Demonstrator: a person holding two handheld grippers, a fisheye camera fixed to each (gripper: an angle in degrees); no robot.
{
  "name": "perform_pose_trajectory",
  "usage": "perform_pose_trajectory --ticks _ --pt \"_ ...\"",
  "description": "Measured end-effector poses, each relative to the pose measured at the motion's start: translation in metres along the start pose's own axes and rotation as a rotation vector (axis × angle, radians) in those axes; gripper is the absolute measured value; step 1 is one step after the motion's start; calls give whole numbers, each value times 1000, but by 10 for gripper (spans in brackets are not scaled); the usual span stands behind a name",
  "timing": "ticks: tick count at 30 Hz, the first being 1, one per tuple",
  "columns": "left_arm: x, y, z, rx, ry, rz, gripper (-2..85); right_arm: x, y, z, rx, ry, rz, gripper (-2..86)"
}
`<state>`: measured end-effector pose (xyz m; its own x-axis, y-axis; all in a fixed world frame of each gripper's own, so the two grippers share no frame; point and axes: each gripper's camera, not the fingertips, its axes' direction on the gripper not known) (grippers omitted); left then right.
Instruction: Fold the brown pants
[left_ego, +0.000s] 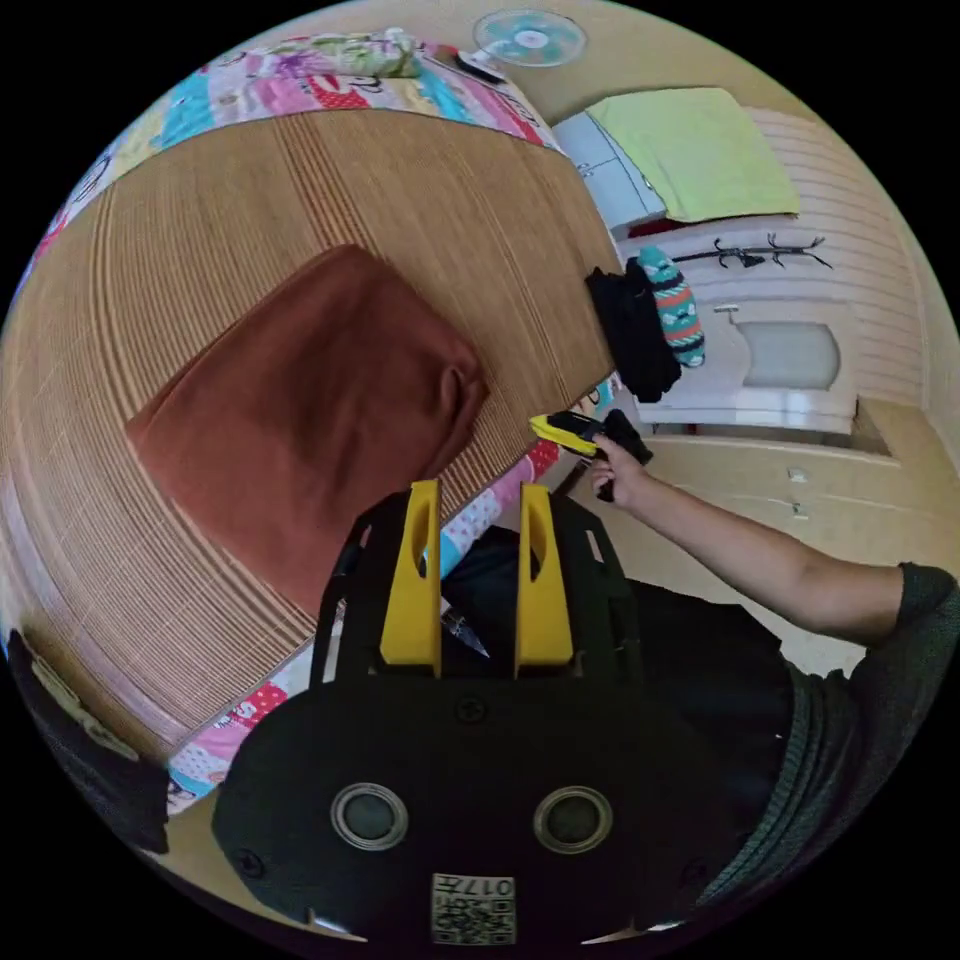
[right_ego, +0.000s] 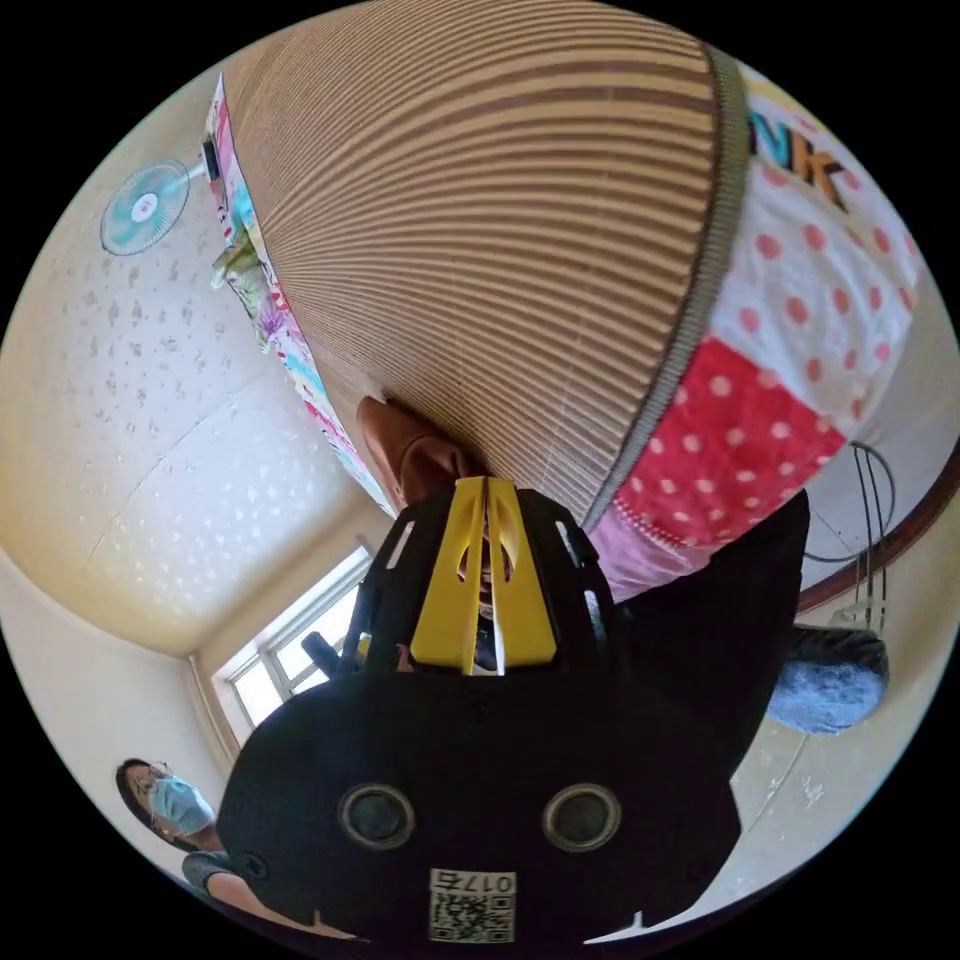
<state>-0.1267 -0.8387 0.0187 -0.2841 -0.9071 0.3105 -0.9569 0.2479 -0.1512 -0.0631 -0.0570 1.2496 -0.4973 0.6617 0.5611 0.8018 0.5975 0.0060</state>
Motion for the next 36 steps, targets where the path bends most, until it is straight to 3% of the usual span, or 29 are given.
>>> perform_pose_trajectory --ticks 5,7,11,14,20,23,26,29,31,36 --pt "-119 50 -15 123 -119 -441 218 13 8 -28 -102 -116 -86 21" --pt "-156 65 -9 143 -89 -522 224 15 13 -20 -145 -172 -115 38" --pt "-210 92 37 82 214 -634 163 15 19 19 -216 -220 -94 116" --pt "-218 121 53 197 462 -720 93 7 17 53 -269 -253 -101 154" --pt "-180 145 65 154 755 -621 41 -14 -4 115 -405 -184 -102 309" --pt "-156 156 59 139 855 -592 41 -29 -17 129 -423 -158 -151 316" --pt "-139 163 41 80 777 -549 41 -46 -32 148 -402 -150 -162 285" --pt "-134 176 19 77 668 -520 40 -71 -36 193 -444 41 -135 228" --pt "-140 188 0 142 610 -526 40 -95 -29 231 -495 210 -197 209" --pt "-165 235 -80 385 345 -541 41 -151 10 387 -725 295 -376 158"
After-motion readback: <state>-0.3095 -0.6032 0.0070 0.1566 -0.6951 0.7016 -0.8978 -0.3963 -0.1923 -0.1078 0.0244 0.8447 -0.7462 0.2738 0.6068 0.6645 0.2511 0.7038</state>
